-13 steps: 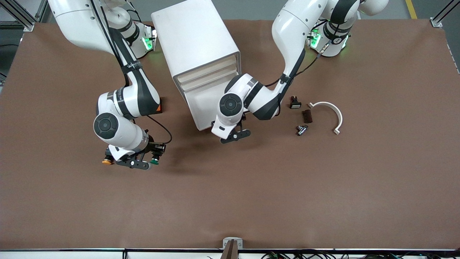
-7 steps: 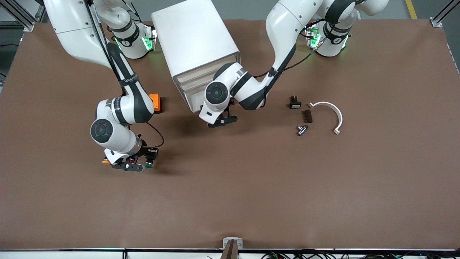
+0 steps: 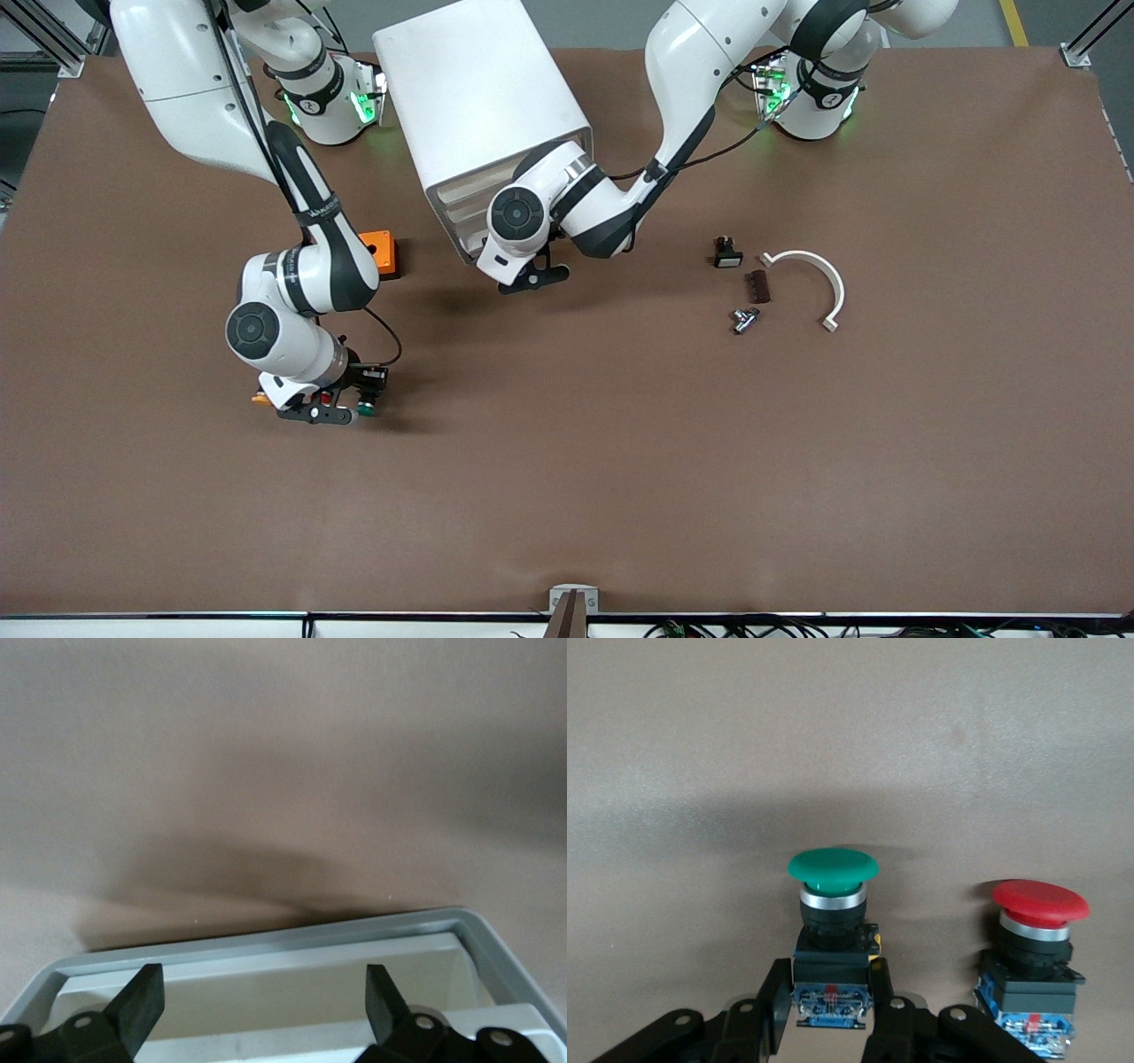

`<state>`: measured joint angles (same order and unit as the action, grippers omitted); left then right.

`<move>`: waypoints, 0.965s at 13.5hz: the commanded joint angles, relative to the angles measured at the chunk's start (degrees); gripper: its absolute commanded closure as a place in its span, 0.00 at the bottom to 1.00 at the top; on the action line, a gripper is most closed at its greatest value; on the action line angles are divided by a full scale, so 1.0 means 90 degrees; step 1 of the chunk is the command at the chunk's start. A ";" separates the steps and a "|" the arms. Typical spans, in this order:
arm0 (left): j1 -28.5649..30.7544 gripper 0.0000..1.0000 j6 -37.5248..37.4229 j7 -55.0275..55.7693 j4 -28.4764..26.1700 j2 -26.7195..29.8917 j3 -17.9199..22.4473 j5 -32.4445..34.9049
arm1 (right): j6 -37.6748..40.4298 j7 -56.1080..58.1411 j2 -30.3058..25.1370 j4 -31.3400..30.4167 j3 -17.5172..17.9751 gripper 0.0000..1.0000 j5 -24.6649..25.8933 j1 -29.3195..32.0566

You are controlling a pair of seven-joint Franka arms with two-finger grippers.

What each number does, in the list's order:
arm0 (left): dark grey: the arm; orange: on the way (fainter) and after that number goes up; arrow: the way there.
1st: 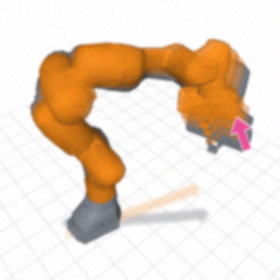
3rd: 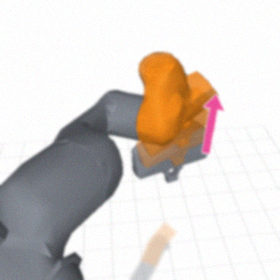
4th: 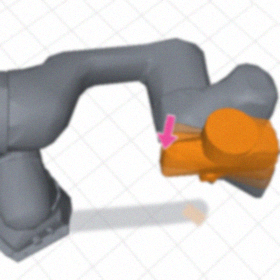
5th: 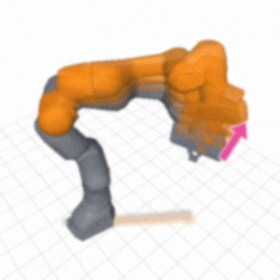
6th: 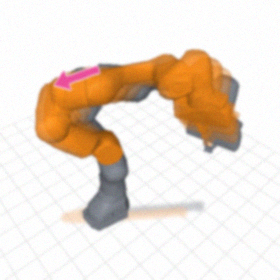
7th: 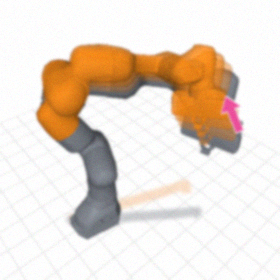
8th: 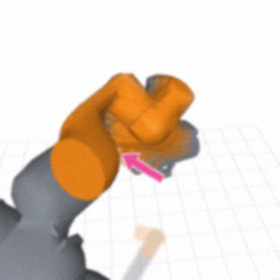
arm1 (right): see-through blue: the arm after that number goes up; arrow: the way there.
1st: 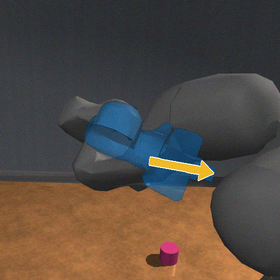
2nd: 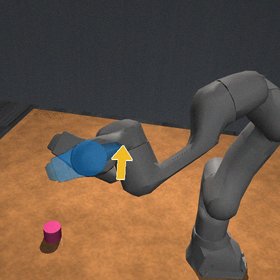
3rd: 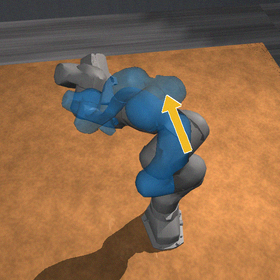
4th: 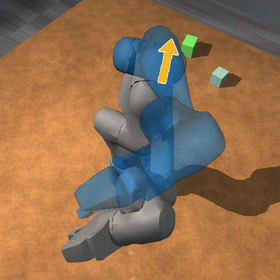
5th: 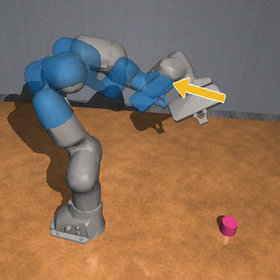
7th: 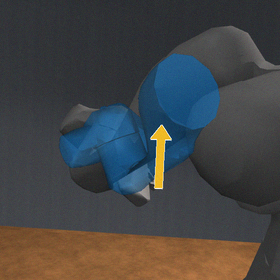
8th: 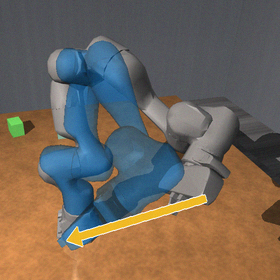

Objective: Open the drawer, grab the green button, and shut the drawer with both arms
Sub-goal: 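Set the green button down with the right gripper while the left gripper shuts the drawer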

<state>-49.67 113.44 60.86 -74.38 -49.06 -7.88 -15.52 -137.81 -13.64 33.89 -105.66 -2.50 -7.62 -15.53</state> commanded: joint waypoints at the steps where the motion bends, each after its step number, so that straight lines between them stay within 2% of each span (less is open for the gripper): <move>1: -0.0086 0.00 -0.0027 0.0064 -0.0026 0.0021 -0.0032 -0.0101 | -0.0088 0.0011 0.0034 -0.0018 0.0131 0.99 0.0027 0.0075; 3: -0.0086 0.00 0.0012 -0.0004 -0.0036 0.0002 -0.0032 -0.0510 | -0.0058 0.0011 0.0024 -0.0018 0.0189 0.99 -0.0110 0.0065; 7: 0.0079 0.00 0.0012 0.0005 -0.0017 0.0099 0.0007 -0.0522 | -0.0097 -0.0008 0.0024 -0.0164 0.0228 0.98 -0.0139 -0.0013; 10: 0.0916 0.00 -0.0046 -0.0005 0.0003 0.0440 0.0065 -0.0298 | -0.0097 -0.0038 0.0024 -0.0203 0.0229 0.96 -0.0139 -0.0052; 12: 0.1551 0.00 -0.0259 -0.0014 -0.0007 0.0704 0.0056 0.0267 | -0.0049 -0.0057 -0.0005 -0.0203 0.0229 0.82 -0.0139 -0.0101; 13: 0.1931 0.00 -0.0541 -0.0111 -0.0007 0.0889 0.0056 0.0511 | -0.0039 -0.0057 -0.0025 -0.0194 0.0229 0.61 -0.0139 -0.0111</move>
<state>-37.37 112.24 60.55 -73.15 -44.85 -6.76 -14.29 -137.99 -13.67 34.10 -105.83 -1.06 -7.84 -16.01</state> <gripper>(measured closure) 0.000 0.595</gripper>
